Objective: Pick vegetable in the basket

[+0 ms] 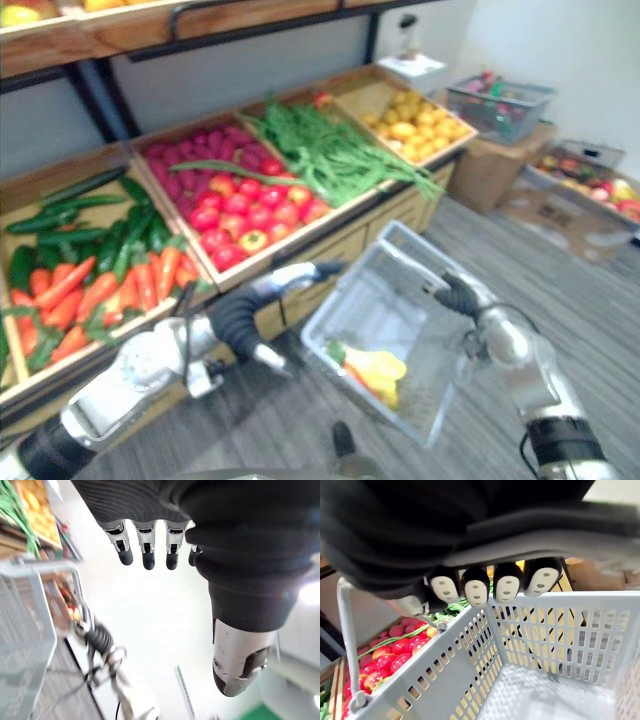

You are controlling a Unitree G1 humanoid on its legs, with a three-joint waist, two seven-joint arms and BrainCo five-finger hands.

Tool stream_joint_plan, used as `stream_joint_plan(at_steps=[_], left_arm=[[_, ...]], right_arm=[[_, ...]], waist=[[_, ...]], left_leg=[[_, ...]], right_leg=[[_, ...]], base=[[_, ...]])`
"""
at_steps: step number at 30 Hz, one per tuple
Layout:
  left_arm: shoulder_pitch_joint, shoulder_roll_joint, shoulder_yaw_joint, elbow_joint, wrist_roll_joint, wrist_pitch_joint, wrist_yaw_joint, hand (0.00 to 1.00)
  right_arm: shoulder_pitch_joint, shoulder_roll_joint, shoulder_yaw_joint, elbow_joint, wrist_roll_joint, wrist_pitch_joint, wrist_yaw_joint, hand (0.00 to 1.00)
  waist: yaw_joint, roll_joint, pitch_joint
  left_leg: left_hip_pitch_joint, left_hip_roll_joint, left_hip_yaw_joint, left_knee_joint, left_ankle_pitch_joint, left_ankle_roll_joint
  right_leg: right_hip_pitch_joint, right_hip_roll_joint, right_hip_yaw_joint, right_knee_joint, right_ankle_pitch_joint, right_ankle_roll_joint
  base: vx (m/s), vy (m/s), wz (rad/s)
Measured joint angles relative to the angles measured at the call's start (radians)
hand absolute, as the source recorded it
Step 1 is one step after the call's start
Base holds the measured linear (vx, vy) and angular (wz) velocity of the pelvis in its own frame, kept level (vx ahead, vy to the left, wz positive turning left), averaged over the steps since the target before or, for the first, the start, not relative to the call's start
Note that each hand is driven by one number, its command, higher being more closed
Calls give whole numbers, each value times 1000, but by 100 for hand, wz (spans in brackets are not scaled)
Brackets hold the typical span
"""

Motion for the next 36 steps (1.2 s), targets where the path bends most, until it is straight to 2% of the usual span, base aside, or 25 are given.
stream_joint_plan(at_steps=[1, 3, 7, 9, 11, 13, 14, 16, 20, 22, 24, 26, 28, 31, 35, 36], left_arm=[[27, -10, 35, 0, -27, 0, 3, 0], [130, -108, 178, 29, -103, -1, 26, 0], [236, -233, 305, 160, -99, 11, 122, 0], [277, -270, 359, 201, -90, 38, 143, 0], [300, -313, 427, 289, -47, 49, 164, 0], [307, -403, 569, 414, 38, 84, 205, 0], [308, -425, 604, 440, 75, 90, 220, 0], [324, -487, 699, 510, 224, 118, 273, 0], [334, -563, 849, 644, 466, 161, 346, 0], [334, -630, 1001, 775, 573, 171, 436, 0], [334, -669, 1103, 886, 578, 186, 494, 0], [323, -689, 1194, 1037, 561, 194, 521, 0], [322, -707, 1264, 1217, 446, 216, 531, 0], [322, -728, 1253, 1366, 435, 233, 507, 0], [316, -729, 1247, 1431, 423, 231, 489, 0], [312, -725, 1233, 1451, 392, 229, 486, 0]], right_arm=[[18, 13, -19, 10, -4, 1, -10, 100], [76, 81, -106, 70, -27, 4, -55, 100], [94, 164, -162, 266, -32, 33, -119, 100], [86, 186, -173, 358, -32, 43, -133, 100], [77, 222, -207, 448, -33, 45, -134, 100], [79, 294, -262, 537, -32, 53, -143, 100], [82, 314, -281, 555, -32, 56, -152, 100], [97, 355, -348, 610, -28, 65, -180, 100], [157, 430, -412, 637, 12, 76, -228, 100], [175, 492, -433, 657, 65, 77, -263, 100], [190, 533, -441, 660, 126, 77, -286, 100], [208, 565, -445, 664, 177, 80, -290, 100], [215, 604, -454, 696, 214, 81, -287, 100], [210, 650, -456, 747, 213, 82, -295, 100], [217, 663, -428, 814, 203, 81, -307, 100], [217, 662, -428, 828, 204, 81, -311, 100]], waist=[[2, -2, -4], [5, -15, -25], [20, -55, -59], [22, -65, -62], [24, -64, -62], [23, -64, -62], [23, -65, -62], [23, -65, -62], [23, -75, -70], [25, -87, -80], [21, -92, -85], [20, -91, -87], [19, -86, -101], [20, -79, -112], [19, -76, -112], [19, -75, -112]], left_leg=[[-15, -4, -23, -2, 3, 4], [-64, -35, -120, -29, 28, 26], [-140, -95, -277, -92, 78, 47], [-173, -123, -347, -124, 112, 55], [-192, -144, -405, -153, 147, 69], [-200, -162, -462, -179, 175, 73], [-204, -164, -475, -185, 178, 73], [-206, -175, -504, -208, 197, 76], [-193, -179, -541, -242, 218, 76], [-167, -175, -534, -275, 234, 72], [-150, -174, -529, -294, 236, 70], [-140, -173, -526, -303, 236, 71], [-127, -173, -512, -335, 244, 65], [-110, -178, -514, -382, 259, 57], [-98, -178, -533, -413, 278, 54], [-97, -178, -539, -415, 282, 52]], right_leg=[[1, -8, -22, -1, -1, -1], [13, -51, -109, -20, -1, -1], [39, -111, -248, -70, -1, -1], [42, -130, -310, -81, -1, -1], [53, -142, -364, -89, -2, -1], [70, -150, -420, -90, -10, -3], [73, -150, -433, -90, -11, -4], [81, -157, -466, -91, -15, -5], [107, -163, -516, -87, -32, -2], [108, -163, -517, -71, -43, -5], [110, -165, -516, -62, -58, -13], [119, -164, -518, -67, -65, -9], [118, -161, -518, -75, -67, -10], [120, -157, -522, -85, -67, -11], [123, -147, -528, -86, -74, -13], [122, -146, -534, -87, -74, -14]], base=[[-37, 7, 100], [-23, 13, 109], [-24, 1, 112], [-6, -22, 112], [5, -25, 95], [1, -9, 70], [-4, -3, 58], [-2, 2, 43], [-5, -6, 33], [0, 0, 0], [-11, 0, -2], [-14, -4, -2], [-25, -9, -6], [0, 0, 0], [47, -9, 4], [84, -5, 9]])
